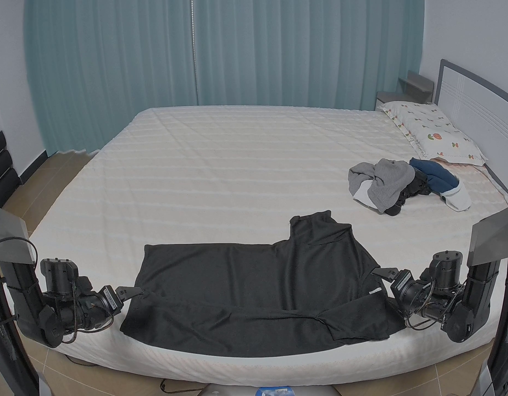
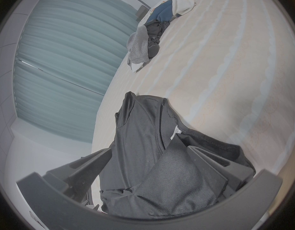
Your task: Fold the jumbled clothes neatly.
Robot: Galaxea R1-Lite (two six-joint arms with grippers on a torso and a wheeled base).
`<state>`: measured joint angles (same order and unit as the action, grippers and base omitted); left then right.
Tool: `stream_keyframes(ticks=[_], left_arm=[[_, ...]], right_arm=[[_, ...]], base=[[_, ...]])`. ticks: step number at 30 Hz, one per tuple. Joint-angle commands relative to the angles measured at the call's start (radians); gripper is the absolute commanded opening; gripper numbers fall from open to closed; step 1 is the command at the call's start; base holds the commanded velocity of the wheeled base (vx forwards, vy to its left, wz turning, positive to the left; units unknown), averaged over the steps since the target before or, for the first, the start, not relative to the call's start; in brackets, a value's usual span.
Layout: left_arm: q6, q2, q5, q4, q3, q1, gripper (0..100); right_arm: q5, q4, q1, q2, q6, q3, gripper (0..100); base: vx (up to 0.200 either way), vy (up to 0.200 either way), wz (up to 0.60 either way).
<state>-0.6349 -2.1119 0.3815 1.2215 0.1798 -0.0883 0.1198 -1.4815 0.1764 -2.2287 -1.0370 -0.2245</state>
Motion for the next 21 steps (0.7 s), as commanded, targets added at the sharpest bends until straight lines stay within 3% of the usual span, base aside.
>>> stream_keyframes(ticks=[1,12,21], left_arm=[[0.011,-0.016,0.008,0.029,-0.033,-0.002,100],[0.087,-0.158,0.005,0.225,-0.103,0.021,100],[0.118,-0.200,-0.004,0.266,-0.121,0.021,100]], right_arm=[[0.001,0.000,0.002,-0.002,0.000,0.002,100],[0.000,0.000,0.003,-0.002,0.000,0.005,100],[0.000,0.000,0.003,0.004,0.002,0.010,100]], base=[[0.000,0.000,0.00],[0.000,0.000,0.00],[0.000,0.000,0.00]])
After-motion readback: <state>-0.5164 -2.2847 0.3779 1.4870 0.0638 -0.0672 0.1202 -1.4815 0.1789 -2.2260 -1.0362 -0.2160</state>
